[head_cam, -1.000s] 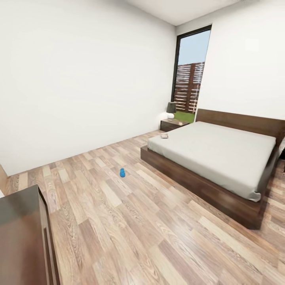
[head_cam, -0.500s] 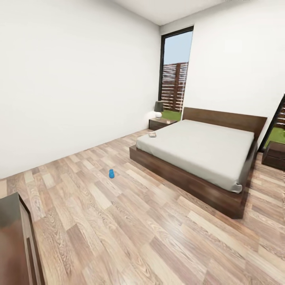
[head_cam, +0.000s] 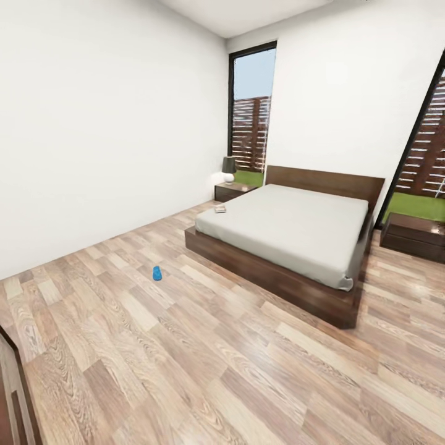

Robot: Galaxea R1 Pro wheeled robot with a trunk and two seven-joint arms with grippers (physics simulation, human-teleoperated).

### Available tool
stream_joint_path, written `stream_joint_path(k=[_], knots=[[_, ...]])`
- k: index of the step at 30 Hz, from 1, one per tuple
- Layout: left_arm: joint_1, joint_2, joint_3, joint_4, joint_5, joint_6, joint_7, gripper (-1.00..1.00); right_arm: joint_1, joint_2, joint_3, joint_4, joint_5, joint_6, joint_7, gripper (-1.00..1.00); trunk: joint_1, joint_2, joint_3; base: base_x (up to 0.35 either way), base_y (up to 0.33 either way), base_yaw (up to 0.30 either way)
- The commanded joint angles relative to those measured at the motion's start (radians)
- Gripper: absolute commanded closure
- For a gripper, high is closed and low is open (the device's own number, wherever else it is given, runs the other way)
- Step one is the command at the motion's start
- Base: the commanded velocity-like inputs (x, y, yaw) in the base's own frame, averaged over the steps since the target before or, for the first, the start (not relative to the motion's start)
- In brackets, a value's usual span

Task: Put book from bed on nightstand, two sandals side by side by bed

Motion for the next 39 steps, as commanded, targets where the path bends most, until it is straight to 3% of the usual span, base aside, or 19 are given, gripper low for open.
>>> stream_joint_path(k=[1,20,39], knots=[[0.000,0.000,0.000,0.000,0.000,-0.003,0.000,-1.00,0.000,0.000,-0.001,0.001,0.000,0.001,0.001,-1.00,0.000,0.000,-0.001,0.005,0.000,-0.097],[0.000,0.000,0.000,-0.001,0.000,-0.003,0.000,-1.00,0.000,-0.001,-0.001,0.000,0.000,0.001,0.002,-1.00,0.000,0.000,-0.001,0.093,0.075,-0.028],[0.000,-0.002,0.000,-0.001,0.000,-0.003,0.000,-1.00,0.000,-0.001,-0.001,-0.001,0.000,0.001,0.002,-1.00,0.000,0.000,-0.013,0.001,0.001,-0.182]])
